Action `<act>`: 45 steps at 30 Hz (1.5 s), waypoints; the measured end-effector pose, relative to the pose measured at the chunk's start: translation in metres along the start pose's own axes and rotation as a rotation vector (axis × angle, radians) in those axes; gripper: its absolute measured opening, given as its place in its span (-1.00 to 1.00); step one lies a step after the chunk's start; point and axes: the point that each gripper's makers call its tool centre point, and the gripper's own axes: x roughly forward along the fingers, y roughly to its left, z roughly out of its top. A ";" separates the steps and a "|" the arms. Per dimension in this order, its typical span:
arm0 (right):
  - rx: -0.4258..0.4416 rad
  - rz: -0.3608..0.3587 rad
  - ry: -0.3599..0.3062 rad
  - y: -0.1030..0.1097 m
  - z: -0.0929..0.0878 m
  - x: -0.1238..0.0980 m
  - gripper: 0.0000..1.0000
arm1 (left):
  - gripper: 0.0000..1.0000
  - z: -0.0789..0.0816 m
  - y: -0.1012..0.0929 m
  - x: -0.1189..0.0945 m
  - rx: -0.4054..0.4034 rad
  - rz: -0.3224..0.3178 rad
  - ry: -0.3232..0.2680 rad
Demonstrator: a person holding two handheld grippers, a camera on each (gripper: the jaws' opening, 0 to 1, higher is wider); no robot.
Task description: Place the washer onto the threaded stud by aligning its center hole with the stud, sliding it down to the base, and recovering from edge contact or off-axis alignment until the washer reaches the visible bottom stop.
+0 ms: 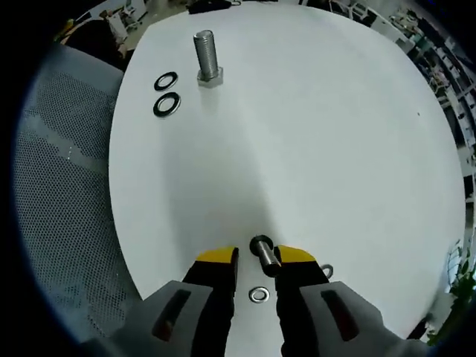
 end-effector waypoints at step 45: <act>0.149 -0.013 -0.062 -0.005 -0.049 -0.015 -0.72 | -0.18 0.000 0.001 0.000 0.005 0.007 0.005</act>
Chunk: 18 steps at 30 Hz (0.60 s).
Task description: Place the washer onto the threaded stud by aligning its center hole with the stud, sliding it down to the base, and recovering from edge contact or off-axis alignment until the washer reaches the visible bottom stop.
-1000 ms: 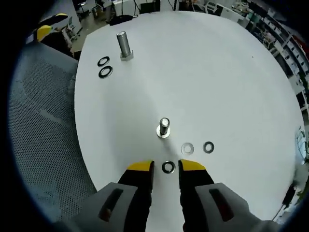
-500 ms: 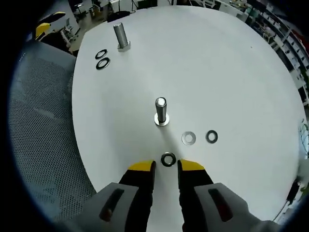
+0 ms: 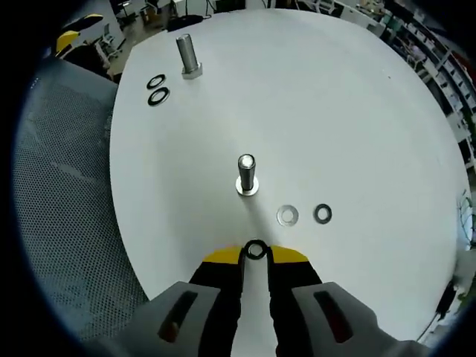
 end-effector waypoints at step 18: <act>0.002 0.004 -0.075 -0.001 0.029 -0.034 -0.72 | -0.18 0.000 0.000 0.000 -0.002 0.001 0.000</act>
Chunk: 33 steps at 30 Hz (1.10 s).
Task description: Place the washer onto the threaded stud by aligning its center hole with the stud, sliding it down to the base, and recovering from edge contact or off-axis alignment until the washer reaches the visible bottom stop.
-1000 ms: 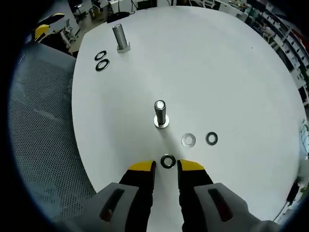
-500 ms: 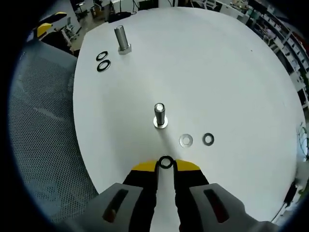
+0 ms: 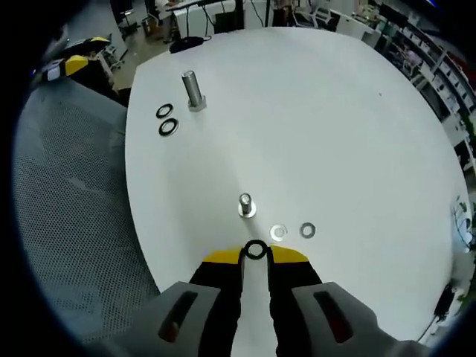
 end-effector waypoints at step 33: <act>-0.101 0.002 -0.004 0.008 0.042 0.001 -0.72 | -0.18 0.001 0.000 0.000 -0.003 -0.001 -0.009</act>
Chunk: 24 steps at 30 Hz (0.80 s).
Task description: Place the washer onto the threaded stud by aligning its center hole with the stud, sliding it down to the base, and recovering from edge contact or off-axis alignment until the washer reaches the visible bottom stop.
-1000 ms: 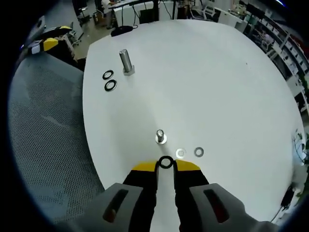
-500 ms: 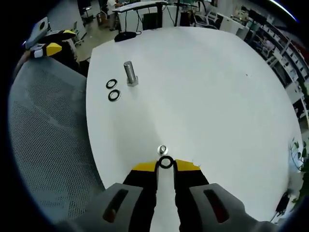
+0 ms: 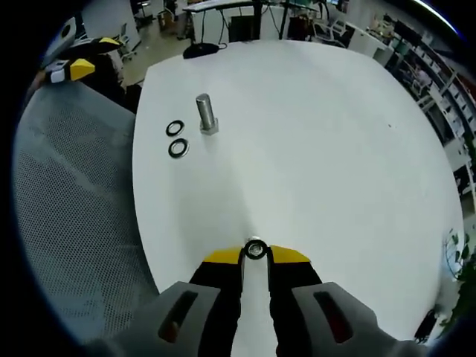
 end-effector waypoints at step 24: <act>-0.032 0.035 0.109 0.004 -0.016 0.042 -0.72 | -0.18 -0.002 0.000 0.000 0.001 0.002 0.014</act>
